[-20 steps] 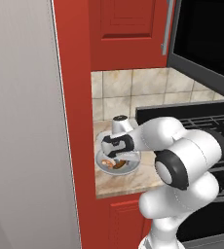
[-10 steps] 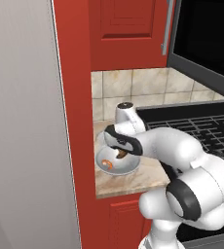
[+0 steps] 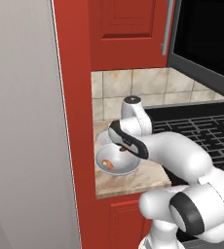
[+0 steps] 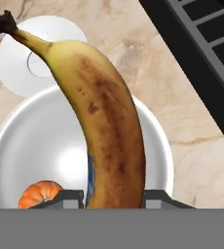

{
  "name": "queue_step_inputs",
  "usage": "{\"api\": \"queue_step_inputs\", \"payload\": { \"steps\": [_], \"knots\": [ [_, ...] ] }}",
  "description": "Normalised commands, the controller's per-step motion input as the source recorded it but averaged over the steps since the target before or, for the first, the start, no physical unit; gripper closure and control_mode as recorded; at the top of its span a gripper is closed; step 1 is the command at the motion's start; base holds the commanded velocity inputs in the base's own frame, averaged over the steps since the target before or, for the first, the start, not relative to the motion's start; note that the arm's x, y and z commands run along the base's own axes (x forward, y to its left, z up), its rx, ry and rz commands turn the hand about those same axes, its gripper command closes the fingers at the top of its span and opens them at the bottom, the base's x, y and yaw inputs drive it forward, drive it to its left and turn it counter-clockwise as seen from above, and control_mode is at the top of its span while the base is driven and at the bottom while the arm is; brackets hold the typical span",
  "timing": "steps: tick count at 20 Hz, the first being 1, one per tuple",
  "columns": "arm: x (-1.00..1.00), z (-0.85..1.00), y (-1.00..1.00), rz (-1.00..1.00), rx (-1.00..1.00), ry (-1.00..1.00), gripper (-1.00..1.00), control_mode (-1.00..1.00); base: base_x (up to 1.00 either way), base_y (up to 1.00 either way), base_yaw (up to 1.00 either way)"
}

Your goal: Remove the banana from the bowl and place it on the small plate. Then place the bowl with only the shrimp in the microwave, close the door, and press the start button to microwave the shrimp.

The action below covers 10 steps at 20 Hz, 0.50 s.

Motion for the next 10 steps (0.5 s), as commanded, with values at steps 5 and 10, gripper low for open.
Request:
{"api": "queue_step_inputs", "payload": {
  "steps": [5, 10],
  "knots": [
    [0.74, 0.18, 0.03, 0.0, 0.0, 0.02, 1.0, -1.0, 0.0, 0.0, 0.0],
    [0.7, 0.06, 0.15, 0.0, 0.0, 0.04, 1.0, -1.0, 0.0, 0.0, 0.0]
  ]
}}
